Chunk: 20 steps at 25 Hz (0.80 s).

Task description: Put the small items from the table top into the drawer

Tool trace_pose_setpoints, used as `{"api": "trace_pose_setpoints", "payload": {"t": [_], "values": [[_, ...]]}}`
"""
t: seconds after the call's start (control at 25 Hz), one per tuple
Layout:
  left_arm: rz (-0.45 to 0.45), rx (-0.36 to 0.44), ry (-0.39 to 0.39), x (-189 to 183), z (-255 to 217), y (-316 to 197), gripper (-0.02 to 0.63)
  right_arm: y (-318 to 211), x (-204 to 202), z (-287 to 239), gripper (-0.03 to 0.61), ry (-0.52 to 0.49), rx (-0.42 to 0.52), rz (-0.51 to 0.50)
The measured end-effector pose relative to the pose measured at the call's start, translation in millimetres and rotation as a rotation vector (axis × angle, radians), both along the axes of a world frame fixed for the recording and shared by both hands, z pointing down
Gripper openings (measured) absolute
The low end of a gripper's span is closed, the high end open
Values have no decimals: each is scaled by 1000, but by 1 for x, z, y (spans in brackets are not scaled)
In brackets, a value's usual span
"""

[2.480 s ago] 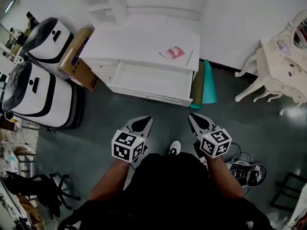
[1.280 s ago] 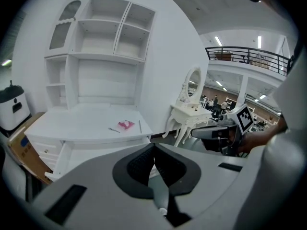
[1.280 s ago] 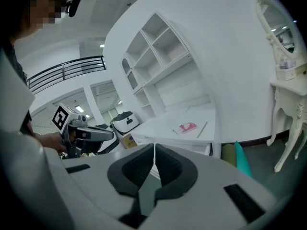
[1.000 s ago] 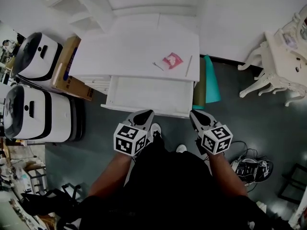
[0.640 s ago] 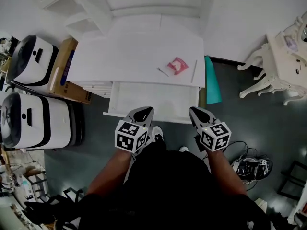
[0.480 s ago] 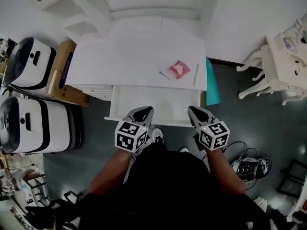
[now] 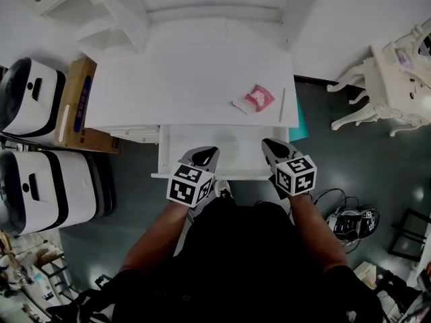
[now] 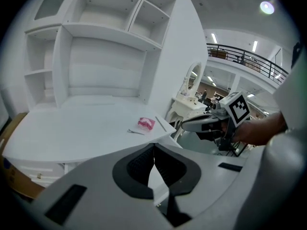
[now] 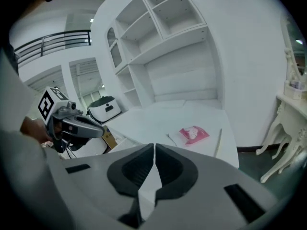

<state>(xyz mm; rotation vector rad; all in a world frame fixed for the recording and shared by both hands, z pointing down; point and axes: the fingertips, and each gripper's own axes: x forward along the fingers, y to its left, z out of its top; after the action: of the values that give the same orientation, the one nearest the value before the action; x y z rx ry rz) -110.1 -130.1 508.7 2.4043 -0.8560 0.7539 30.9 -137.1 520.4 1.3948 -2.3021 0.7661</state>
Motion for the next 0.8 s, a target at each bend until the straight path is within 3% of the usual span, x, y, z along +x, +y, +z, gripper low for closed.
{"api": "trace_pose_setpoints", "payload": {"t": [0.24, 0.8], "values": [[22, -31, -13, -9, 21, -8, 11, -39, -19, 34, 31, 126, -30, -43], [-129, -66, -12, -32, 33, -16, 11, -123, -31, 105, 34, 292, -117, -190]]}}
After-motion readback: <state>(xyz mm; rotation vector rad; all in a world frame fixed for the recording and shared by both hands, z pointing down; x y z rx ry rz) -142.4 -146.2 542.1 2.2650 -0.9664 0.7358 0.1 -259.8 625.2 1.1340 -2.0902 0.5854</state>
